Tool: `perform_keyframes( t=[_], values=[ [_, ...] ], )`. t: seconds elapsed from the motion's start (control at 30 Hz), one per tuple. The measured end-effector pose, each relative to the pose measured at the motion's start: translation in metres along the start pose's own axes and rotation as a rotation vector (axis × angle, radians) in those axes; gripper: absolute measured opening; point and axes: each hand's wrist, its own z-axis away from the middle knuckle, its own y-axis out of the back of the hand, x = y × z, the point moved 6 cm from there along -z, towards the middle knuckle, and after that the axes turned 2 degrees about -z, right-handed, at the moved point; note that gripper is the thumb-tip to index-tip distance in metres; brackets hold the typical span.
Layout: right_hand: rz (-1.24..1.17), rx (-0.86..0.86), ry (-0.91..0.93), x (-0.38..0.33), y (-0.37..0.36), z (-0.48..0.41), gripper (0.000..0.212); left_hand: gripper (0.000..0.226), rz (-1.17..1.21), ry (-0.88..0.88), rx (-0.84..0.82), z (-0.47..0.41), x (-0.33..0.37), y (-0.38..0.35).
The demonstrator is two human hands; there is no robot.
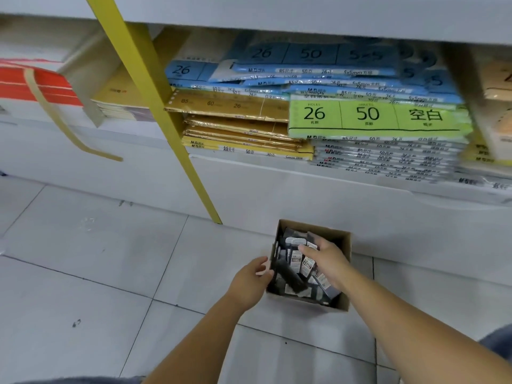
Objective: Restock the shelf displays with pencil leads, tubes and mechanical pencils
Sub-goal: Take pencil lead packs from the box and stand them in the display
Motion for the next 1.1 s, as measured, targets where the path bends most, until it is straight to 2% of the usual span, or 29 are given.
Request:
perform_keyframes(
  t=[0.2,0.27,0.4,0.53,0.6,0.73,0.8,0.93,1.1],
  values=[
    [0.051,0.052,0.108,-0.043,0.010,0.026,0.031,0.054,-0.005,-0.159,0.008,0.014,0.051,0.009],
    [-0.025,0.004,0.127,-0.060,0.009,0.042,0.024,0.057,0.022,-0.239,-0.048,0.023,0.072,0.009],
    [-0.197,-0.140,0.176,-0.102,0.003,0.088,0.024,0.044,0.125,-0.323,-0.174,0.051,0.115,0.014],
    [-0.180,-0.118,0.309,-0.148,0.004,0.140,0.014,0.038,0.295,-0.313,-0.315,0.089,0.151,0.029],
    [-0.109,-0.094,0.402,-0.174,0.005,0.166,0.015,0.038,0.306,-0.343,-0.346,0.113,0.169,0.042],
    [0.203,-0.068,0.596,-0.228,0.002,0.221,0.038,0.024,0.289,-0.445,-0.261,0.157,0.200,0.072],
    [0.273,-0.074,0.650,-0.248,0.002,0.244,0.032,0.020,0.340,-0.486,-0.187,0.175,0.210,0.088],
    [0.222,-0.072,0.726,-0.278,0.003,0.269,0.021,0.022,0.411,-0.532,-0.074,0.199,0.226,0.118],
    [0.127,-0.030,0.771,-0.315,-0.004,0.281,0.025,0.022,0.411,-0.653,0.007,0.217,0.259,0.140]
  ],
)
